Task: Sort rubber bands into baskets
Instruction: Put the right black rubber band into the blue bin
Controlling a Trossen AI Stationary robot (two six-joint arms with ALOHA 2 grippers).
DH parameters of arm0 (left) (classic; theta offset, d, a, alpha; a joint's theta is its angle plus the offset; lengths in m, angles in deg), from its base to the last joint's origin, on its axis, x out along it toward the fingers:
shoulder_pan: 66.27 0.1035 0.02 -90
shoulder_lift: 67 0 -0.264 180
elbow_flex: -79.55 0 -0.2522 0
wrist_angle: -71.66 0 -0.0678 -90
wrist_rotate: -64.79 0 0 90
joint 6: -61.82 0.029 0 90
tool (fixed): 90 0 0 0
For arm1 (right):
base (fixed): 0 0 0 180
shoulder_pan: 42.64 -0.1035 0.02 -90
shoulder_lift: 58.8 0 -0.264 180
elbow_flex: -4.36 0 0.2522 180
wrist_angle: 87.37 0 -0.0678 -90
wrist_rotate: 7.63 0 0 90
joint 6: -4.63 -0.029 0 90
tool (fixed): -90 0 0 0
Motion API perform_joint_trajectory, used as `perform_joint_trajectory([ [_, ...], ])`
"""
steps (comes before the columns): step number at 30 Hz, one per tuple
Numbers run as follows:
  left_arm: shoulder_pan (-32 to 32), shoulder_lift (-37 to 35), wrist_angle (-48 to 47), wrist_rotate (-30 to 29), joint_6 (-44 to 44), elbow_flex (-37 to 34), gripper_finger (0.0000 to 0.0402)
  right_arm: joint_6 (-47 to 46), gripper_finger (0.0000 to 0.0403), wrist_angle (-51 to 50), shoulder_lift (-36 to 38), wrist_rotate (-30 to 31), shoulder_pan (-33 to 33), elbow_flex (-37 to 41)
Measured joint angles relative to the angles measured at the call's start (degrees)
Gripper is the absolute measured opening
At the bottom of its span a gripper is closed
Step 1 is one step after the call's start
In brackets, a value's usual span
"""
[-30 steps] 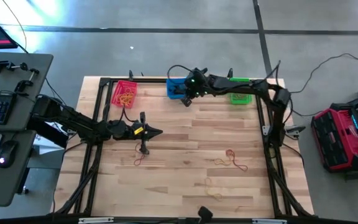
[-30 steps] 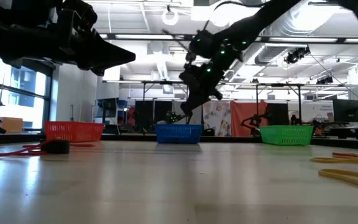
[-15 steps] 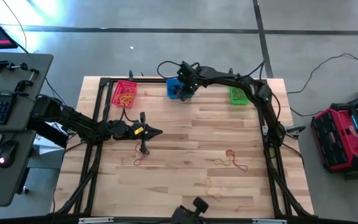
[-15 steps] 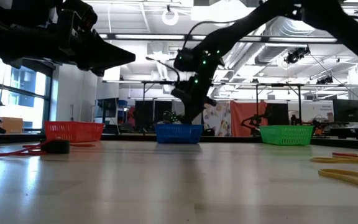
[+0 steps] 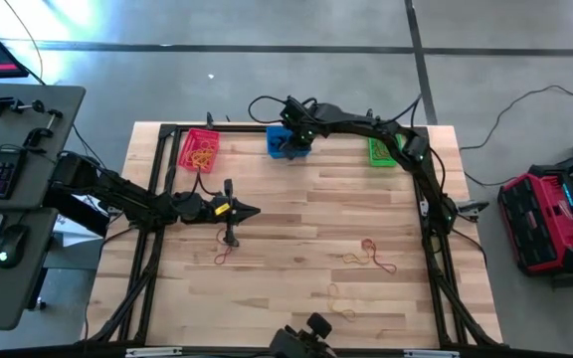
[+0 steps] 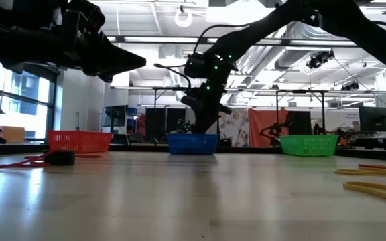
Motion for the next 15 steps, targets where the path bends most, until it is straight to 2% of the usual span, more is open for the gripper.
perform_joint_trajectory([
  [9, 0.0, 0.0, 0.0, 0.2, 0.0, 0.0, 0.0, 2.6, 0.0144, -0.7, 0.0, -0.7, 0.0, -0.2],
  [12, 0.0, 0.0, 0.0, 0.2, 0.0, 0.0, 0.0, 5.7, 0.0149, -0.6, 0.1, -0.2, 0.0, -0.2],
  [15, 0.0, 0.0, -0.1, 0.2, 0.0, 0.0, 0.0, 7.6, 0.0138, -0.9, 0.6, 1.6, 0.0, -0.2],
])
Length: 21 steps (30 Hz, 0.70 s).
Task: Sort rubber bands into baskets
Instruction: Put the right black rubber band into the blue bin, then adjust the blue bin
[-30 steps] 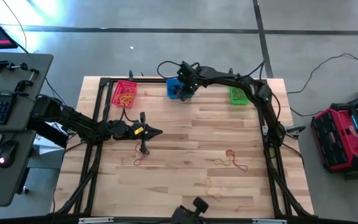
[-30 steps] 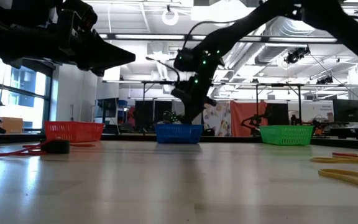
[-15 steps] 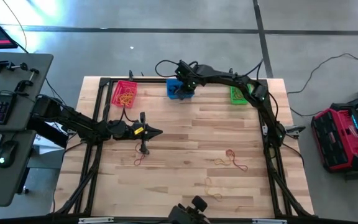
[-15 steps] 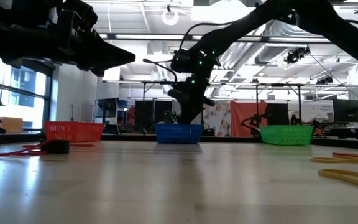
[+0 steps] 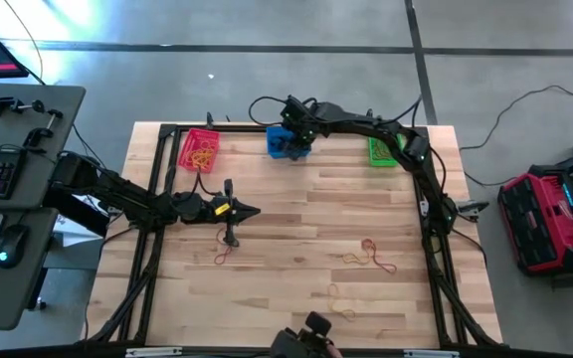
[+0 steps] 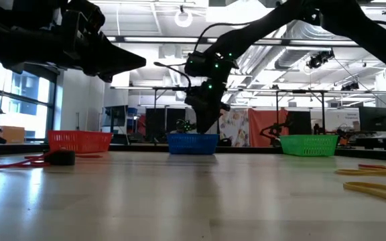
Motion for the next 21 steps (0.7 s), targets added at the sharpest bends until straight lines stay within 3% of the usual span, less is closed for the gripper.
perform_joint_trajectory([
  [3, 0.0, 0.0, 0.0, -0.7, 0.4, 0.0, 0.0, 1.3, 0.0098, -2.3, 0.4, 0.5, -0.7, 0.0],
  [7, 0.2, 0.0, -0.3, -3.4, 2.0, 0.0, 0.0, 6.1, 0.0015, -0.8, 0.4, 3.8, -3.8, 2.1],
  [12, 0.6, -1.1, -3.6, -4.0, 1.8, 0.0, 0.0, 8.9, 0.0005, 7.4, 2.2, 3.9, -7.0, 7.8],
  [19, 0.9, -4.6, -8.1, -5.3, 1.5, 0.0, 0.0, 8.7, 0.0001, 24.2, 13.6, 2.5, -6.5, 21.2],
  [21, 1.6, -5.7, -8.5, -5.3, 1.5, 0.0, 0.0, 8.4, 0.0, 25.0, 16.1, 0.9, -5.8, 22.7],
])
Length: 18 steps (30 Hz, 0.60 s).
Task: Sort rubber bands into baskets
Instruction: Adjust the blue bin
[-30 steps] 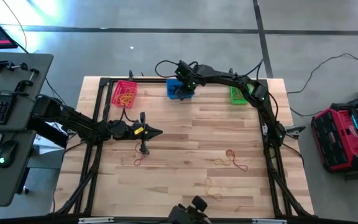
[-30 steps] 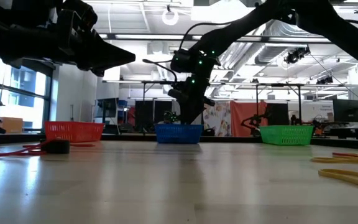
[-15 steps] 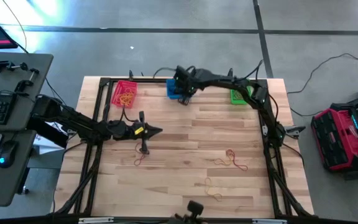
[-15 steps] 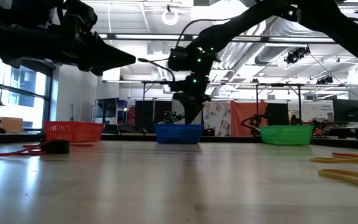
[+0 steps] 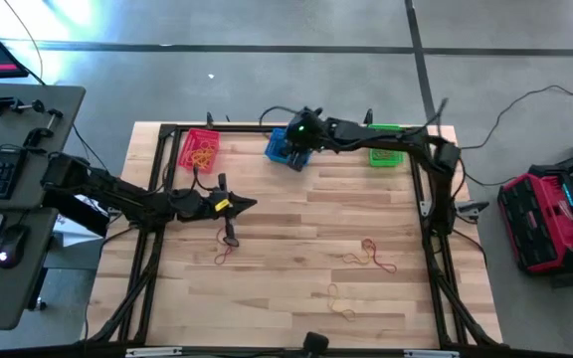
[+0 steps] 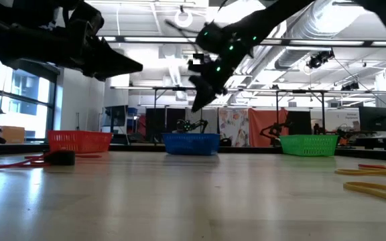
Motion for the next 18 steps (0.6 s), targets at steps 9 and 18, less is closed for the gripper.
perform_joint_trajectory([
  [9, 0.8, -3.7, -4.0, 2.4, -0.1, 0.0, 0.0, -2.7, 0.0, -4.6, 3.2, -6.0, 0.7, 5.1],
  [18, 0.9, -4.0, -4.2, 4.9, -0.6, 0.0, 0.0, -6.5, 0.0, -1.1, 2.6, -8.2, 2.1, 12.3],
])
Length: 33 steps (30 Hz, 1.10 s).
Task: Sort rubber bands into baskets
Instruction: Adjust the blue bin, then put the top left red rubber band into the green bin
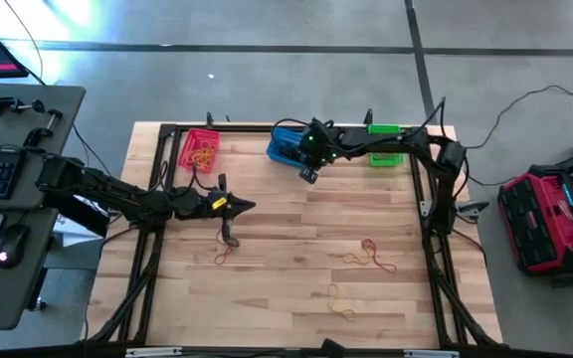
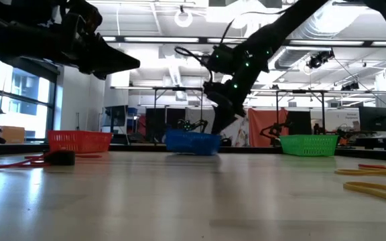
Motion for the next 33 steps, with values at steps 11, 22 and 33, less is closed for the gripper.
perform_joint_trajectory([
  [11, 0.0, 0.0, -0.8, 0.1, 0.0, 0.0, 0.0, -2.3, 0.0, 5.9, 0.1, 1.9, 1.5, 1.9],
  [22, 0.0, 0.0, -1.9, 0.1, 0.1, 0.0, 0.0, 2.6, 0.0, 3.0, 0.3, 0.1, -0.4, -1.7],
  [33, 0.3, -2.5, -20.2, 0.8, 2.8, 5.8, 0.0, 4.8, 0.0, 4.8, 2.7, 6.6, -5.4, -1.7],
])
